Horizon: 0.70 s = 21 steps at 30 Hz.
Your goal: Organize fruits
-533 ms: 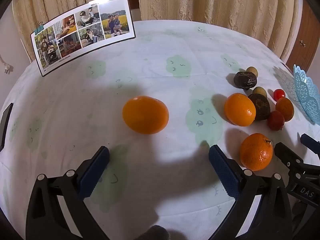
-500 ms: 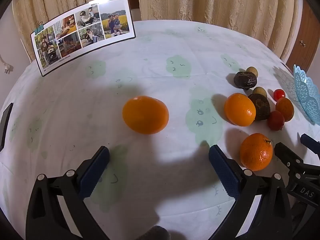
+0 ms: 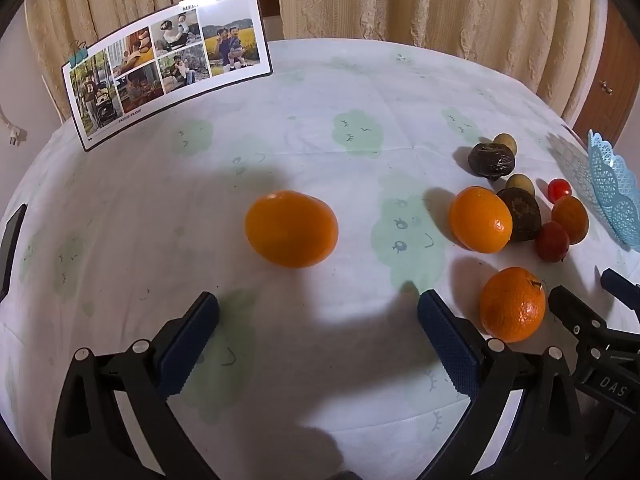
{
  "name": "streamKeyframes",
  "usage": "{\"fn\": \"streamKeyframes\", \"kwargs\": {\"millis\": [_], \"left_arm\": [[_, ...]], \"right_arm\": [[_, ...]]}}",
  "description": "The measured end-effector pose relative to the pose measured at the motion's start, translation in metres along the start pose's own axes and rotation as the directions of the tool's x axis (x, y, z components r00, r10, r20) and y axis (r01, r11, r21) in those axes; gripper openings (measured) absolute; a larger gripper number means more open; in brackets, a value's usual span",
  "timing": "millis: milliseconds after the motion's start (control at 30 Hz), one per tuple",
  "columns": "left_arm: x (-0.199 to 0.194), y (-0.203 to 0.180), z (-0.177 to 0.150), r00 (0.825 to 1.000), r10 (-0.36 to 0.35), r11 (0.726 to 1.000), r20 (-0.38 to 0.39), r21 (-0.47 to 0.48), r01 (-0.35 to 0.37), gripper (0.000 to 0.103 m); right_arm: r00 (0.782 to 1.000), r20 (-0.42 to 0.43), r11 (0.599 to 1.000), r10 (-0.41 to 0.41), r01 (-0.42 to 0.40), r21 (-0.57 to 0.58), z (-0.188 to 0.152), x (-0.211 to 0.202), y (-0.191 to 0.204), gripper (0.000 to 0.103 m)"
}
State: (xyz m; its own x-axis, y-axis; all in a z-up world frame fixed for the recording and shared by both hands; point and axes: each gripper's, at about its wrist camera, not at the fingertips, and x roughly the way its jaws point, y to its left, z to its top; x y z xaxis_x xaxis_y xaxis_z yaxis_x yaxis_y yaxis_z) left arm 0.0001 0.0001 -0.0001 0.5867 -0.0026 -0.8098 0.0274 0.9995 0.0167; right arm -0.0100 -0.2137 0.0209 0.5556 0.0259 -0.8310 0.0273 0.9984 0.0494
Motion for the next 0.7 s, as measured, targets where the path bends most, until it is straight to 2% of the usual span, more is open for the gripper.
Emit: {"fn": "streamKeyframes", "kwargs": {"millis": [700], "left_arm": [[0.0000,0.0001,-0.0001,1.000,0.003,1.000,-0.001,0.003,-0.003,0.098]], "right_arm": [[1.000,-0.007,1.000,0.011,-0.011,-0.011,0.0008,0.0015,0.0000,0.101]]}}
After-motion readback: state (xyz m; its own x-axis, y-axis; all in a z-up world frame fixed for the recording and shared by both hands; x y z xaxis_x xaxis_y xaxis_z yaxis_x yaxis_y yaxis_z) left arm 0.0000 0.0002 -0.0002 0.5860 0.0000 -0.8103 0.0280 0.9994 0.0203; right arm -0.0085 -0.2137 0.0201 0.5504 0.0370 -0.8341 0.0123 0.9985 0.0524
